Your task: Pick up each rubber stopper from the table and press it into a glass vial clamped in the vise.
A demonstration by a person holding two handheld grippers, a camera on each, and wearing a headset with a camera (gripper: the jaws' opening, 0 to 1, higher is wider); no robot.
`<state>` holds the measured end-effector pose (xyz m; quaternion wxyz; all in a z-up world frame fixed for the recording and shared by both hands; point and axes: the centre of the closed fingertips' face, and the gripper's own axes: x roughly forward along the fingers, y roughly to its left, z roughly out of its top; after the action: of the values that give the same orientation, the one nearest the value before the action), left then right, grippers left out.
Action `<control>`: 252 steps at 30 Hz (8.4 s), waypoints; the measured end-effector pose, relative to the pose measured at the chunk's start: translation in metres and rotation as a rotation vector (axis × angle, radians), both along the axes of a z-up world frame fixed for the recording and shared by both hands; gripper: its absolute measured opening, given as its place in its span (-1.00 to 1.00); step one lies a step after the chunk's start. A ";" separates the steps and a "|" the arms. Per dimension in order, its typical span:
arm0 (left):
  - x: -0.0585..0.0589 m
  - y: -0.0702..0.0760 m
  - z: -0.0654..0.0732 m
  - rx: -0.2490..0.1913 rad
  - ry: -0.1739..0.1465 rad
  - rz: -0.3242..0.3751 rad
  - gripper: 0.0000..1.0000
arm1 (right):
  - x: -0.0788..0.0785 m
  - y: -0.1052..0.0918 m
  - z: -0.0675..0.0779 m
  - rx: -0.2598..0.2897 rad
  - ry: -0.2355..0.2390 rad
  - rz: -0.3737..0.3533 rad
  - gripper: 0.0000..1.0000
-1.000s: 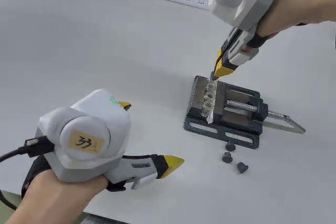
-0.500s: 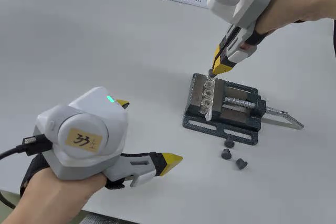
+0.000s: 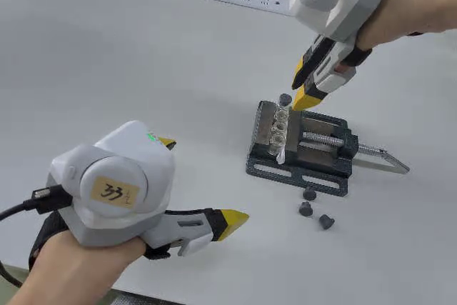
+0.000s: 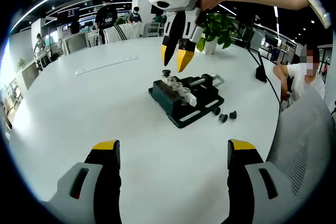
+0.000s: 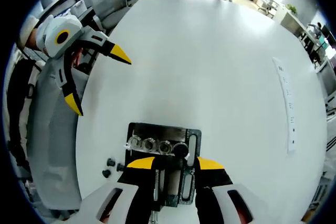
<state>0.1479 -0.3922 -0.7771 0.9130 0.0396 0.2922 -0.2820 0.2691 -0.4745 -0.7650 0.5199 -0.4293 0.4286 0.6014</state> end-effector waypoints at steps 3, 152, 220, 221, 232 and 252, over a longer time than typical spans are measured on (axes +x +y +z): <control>0.001 0.000 0.001 0.000 -0.003 -0.002 0.65 | -0.005 -0.002 0.001 0.029 -0.003 -0.007 -0.33; -0.028 -0.138 0.052 0.118 -0.230 -0.649 -0.57 | -0.158 -0.050 0.040 0.190 -0.033 -0.159 -0.86; -0.035 -0.142 0.086 -0.189 -0.229 -0.596 -0.92 | -0.165 -0.046 0.073 0.225 -0.011 0.035 -0.83; -0.035 -0.142 0.086 -0.189 -0.228 -0.597 -0.92 | -0.165 -0.046 0.073 0.224 -0.008 0.037 -0.83; -0.037 -0.146 0.087 -0.207 -0.221 -0.612 -0.92 | -0.167 -0.050 0.073 0.203 -0.017 0.102 -0.84; -0.042 -0.144 0.086 -0.234 -0.208 -0.611 -0.91 | -0.172 -0.048 0.072 0.194 0.004 0.119 -0.88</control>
<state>0.1057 -0.5363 -0.6911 0.8098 0.0488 0.1376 -0.5683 0.0966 -0.5223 -0.6933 0.5216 -0.4004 0.3431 0.6707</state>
